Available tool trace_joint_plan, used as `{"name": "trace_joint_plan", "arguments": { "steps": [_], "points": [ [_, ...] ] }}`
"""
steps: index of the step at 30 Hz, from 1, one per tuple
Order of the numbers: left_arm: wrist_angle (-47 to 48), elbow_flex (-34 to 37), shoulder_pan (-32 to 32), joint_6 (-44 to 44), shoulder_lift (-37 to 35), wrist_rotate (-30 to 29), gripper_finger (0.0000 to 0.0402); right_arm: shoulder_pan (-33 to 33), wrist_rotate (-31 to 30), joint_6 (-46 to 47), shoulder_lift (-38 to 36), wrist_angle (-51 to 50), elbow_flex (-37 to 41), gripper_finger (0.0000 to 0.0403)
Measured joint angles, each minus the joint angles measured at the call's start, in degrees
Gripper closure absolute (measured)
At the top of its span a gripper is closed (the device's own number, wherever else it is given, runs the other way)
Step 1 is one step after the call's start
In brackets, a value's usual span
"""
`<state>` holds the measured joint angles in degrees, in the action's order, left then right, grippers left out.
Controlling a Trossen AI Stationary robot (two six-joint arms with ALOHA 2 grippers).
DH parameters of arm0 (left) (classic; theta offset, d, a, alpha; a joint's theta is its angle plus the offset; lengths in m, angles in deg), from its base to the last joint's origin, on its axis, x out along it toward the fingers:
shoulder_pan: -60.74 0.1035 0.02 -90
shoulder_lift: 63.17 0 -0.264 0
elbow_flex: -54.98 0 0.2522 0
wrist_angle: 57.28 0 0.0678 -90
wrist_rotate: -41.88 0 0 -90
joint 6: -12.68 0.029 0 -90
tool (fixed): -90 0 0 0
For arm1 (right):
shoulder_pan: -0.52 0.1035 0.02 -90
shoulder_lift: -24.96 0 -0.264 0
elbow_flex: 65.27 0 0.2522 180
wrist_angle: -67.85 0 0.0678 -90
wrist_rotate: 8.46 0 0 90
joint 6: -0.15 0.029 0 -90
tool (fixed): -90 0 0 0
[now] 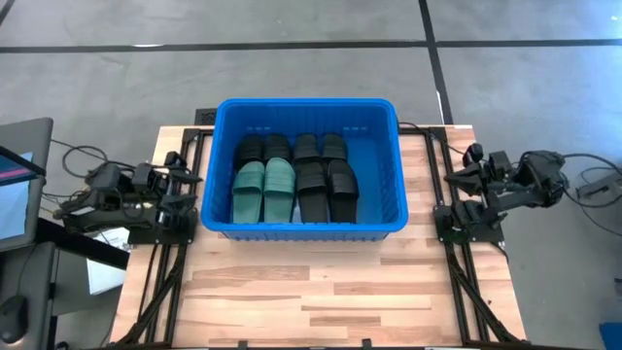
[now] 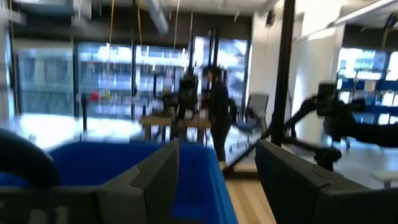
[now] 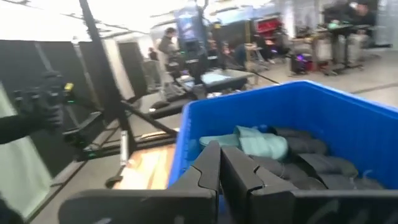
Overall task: Pick and place slides into bin
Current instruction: Return to Home Position
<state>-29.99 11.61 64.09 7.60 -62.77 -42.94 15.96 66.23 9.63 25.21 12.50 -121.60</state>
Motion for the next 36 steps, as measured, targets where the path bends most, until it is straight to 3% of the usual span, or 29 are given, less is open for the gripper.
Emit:
{"name": "trace_joint_plan", "arguments": {
  "steps": [13,22,36],
  "points": [
    [10.62,-1.24,0.02,-2.64,-0.02,-3.98,0.0203,0.68,-2.93,0.48,0.00,-0.40,0.00,0.0402],
    [9.22,-1.48,0.00,-0.32,-0.02,-19.05,0.0203,0.51,-7.48,0.58,0.00,-0.01,0.00,0.0401],
    [18.62,-1.48,0.02,-0.28,-0.02,-19.51,0.0203,0.51,-7.33,0.58,0.00,-0.03,0.00,0.0402]
  ]
}}
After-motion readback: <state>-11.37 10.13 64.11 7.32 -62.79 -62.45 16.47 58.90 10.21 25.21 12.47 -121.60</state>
